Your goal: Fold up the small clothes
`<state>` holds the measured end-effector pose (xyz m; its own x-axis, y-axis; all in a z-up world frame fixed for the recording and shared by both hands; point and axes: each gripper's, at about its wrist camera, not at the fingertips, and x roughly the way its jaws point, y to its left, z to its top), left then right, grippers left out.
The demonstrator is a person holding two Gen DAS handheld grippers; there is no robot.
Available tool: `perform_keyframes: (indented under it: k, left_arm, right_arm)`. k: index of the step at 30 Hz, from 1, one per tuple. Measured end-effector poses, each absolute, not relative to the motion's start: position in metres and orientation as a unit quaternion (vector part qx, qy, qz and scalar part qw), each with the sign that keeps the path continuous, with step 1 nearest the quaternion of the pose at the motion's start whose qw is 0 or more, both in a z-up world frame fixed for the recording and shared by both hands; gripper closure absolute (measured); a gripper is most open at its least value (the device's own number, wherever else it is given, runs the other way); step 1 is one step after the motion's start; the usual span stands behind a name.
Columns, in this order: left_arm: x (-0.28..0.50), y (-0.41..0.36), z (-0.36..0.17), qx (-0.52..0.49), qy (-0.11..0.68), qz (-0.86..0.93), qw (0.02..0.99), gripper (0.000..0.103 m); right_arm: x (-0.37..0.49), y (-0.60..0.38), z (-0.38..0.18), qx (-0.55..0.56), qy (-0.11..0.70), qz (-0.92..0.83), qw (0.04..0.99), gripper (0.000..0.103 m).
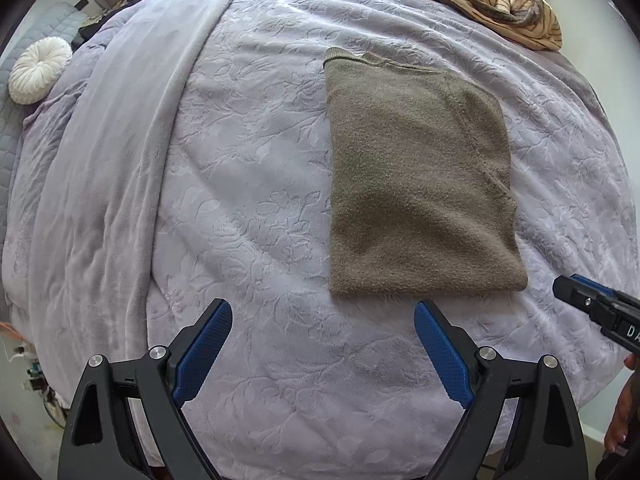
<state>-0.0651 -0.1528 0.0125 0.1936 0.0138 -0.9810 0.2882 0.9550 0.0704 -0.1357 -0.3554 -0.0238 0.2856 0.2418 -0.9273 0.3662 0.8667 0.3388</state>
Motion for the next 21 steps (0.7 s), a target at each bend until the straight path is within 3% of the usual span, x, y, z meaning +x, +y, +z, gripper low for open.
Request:
perform_keyframes:
  k: [3, 5, 7, 9, 21]
  left_arm:
    - [-0.065, -0.152, 0.014, 0.102, 0.623, -0.082, 0.771, 0.01]
    - [-0.064, -0.152, 0.016, 0.091, 0.622, -0.079, 0.774, 0.0]
    - [-0.064, -0.155, 0.018, 0.092, 0.617, -0.074, 0.778, 0.0]
    - [-0.063, -0.159, 0.019, 0.1, 0.616, -0.071, 0.778, 0.0]
    - [-0.049, -0.17, 0.005, 0.098, 0.645, -0.072, 0.754, 0.0]
  right_arm:
    - [-0.132, -0.353, -0.024, 0.247, 0.601, -0.032, 0.759, 0.054]
    - [-0.131, -0.352, -0.023, 0.244, 0.602, -0.028, 0.76, 0.051]
    - [-0.129, -0.351, -0.02, 0.238, 0.601, -0.023, 0.762, 0.032]
    - [-0.126, -0.35, -0.016, 0.228, 0.596, -0.017, 0.77, 0.025]
    - [-0.111, -0.36, 0.0, 0.23, 0.581, -0.018, 0.781, 0.024]
